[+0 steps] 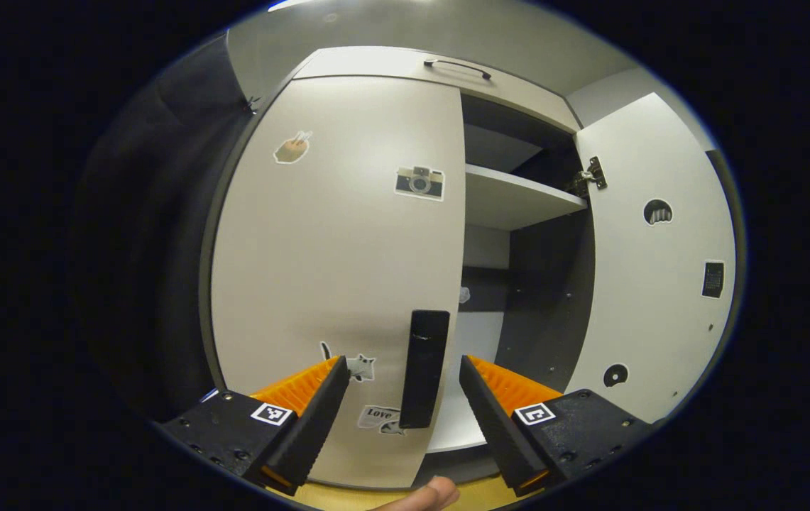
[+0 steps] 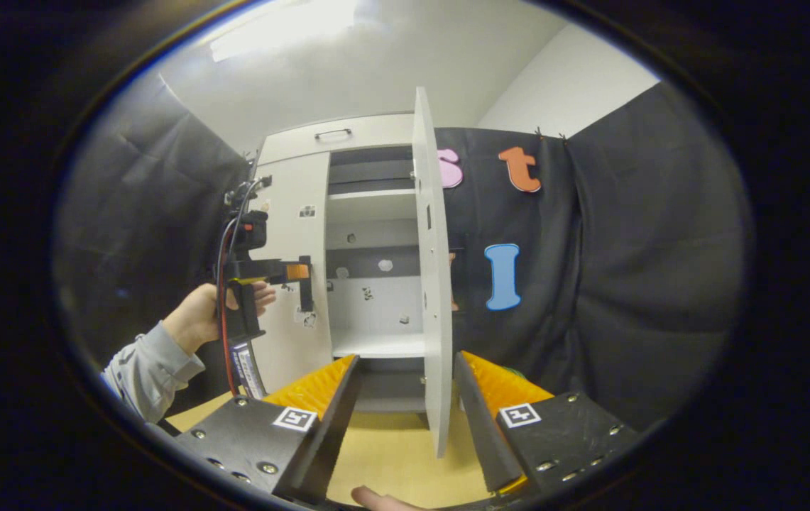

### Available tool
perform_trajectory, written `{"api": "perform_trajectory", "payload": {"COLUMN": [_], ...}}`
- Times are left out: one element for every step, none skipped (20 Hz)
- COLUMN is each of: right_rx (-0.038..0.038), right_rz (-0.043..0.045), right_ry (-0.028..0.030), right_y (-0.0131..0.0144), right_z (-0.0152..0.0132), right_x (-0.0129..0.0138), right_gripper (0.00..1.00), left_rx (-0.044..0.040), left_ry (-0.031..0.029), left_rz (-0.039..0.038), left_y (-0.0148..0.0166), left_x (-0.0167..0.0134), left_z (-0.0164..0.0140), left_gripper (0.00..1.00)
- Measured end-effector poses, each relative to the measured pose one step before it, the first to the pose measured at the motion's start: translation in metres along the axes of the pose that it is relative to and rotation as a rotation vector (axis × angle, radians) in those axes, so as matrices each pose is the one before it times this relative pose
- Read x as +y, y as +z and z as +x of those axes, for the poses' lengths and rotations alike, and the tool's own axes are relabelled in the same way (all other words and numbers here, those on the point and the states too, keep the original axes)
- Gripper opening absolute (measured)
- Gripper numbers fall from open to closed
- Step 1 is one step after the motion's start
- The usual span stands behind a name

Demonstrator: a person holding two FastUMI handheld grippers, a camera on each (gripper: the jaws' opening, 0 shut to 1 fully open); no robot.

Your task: Open the right door of the double-door shoe cabinet with the right hand, and open the left door with the left hand.

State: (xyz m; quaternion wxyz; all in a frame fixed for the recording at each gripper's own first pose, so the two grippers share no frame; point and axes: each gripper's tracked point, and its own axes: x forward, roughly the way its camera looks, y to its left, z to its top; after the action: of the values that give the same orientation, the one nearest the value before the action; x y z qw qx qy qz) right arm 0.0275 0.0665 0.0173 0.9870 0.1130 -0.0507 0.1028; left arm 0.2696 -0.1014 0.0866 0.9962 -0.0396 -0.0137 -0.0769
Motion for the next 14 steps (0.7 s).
{"api": "perform_trajectory", "payload": {"right_rx": [-0.00386, -0.00010, -0.00029, 0.00078, 0.00182, 0.00149, 0.00069, -0.00141, -0.00231, -0.00120, -0.00012, -0.00066, 0.00092, 0.00520], "right_rz": [0.00518, 0.00552, 0.00513, 0.00659, 0.00478, -0.00291, -0.00665, -0.00472, -0.00556, -0.01141, -0.01339, -0.00977, -0.00088, 0.00351], "right_ry": [-0.00177, -0.00060, 0.00059, 0.00081, -0.00015, 0.00389, 0.00756, 0.00529, -0.00140, 0.00010, 0.00218, 0.00458, 0.00312, -0.00002], "right_y": [0.00012, -0.00128, -0.00052, -0.00206, -0.00096, -0.00127, -0.00085, -0.00132, -0.00036, -0.00116, -0.00112, -0.00236, -0.00061, -0.00230], "right_z": [-0.00049, 0.00115, -0.00007, 0.00057, -0.00025, 0.00072, -0.00144, -0.00073, -0.00086, -0.00013, -0.00080, -0.00020, -0.00197, 0.00169], "right_x": [-0.00193, 0.00030, 0.00012, 0.00018, -0.00058, 0.00161, 0.00239, 0.00248, 0.00040, 0.00114, 0.00143, 0.00224, 0.00178, -0.00069], "right_gripper": [0.79, 0.75, 0.78, 0.78, 0.78, 0.78, 0.78, 0.78, 0.78, 0.78, 0.78, 0.75, 0.78, 0.78], "left_rx": [0.00872, 0.00372, 0.00239, 0.00494, 0.00350, 0.01094, 0.02460, -0.02650, 0.00609, 0.01971, -0.00827, 0.01431, 0.00393, 0.00897], "left_ry": [-0.01020, 0.00356, 0.02679, 0.02301, 0.00459, -0.01100, 0.03418, -0.00164, -0.01712, -0.01056, 0.01154, 0.01328, 0.00809, 0.00476], "left_rz": [-0.00107, 0.00209, 0.00756, 0.00801, 0.01372, -0.00939, 0.01257, 0.01750, 0.00634, -0.00665, 0.01036, 0.00638, 0.01801, -0.00216], "left_y": [-0.00391, -0.00204, -0.00208, -0.00318, -0.00249, -0.00498, -0.00352, 0.00384, -0.00160, -0.00278, 0.00201, -0.00113, 0.00029, -0.00144], "left_x": [-0.00414, -0.00034, 0.00385, 0.00452, 0.00199, -0.00179, 0.00449, -0.00127, -0.00612, -0.00517, -0.00082, 0.00201, 0.00020, 0.00051], "left_z": [0.00520, 0.00628, 0.00678, 0.00715, 0.00771, 0.00665, 0.00061, 0.00112, 0.00441, -0.00407, 0.00601, -0.00311, -0.00022, 0.00075], "left_gripper": [0.98, 0.98, 0.98, 0.97, 0.95, 0.89, 0.85, 0.74, 0.69, 0.58, 0.45, 0.32, 0.30, 0.28]}}
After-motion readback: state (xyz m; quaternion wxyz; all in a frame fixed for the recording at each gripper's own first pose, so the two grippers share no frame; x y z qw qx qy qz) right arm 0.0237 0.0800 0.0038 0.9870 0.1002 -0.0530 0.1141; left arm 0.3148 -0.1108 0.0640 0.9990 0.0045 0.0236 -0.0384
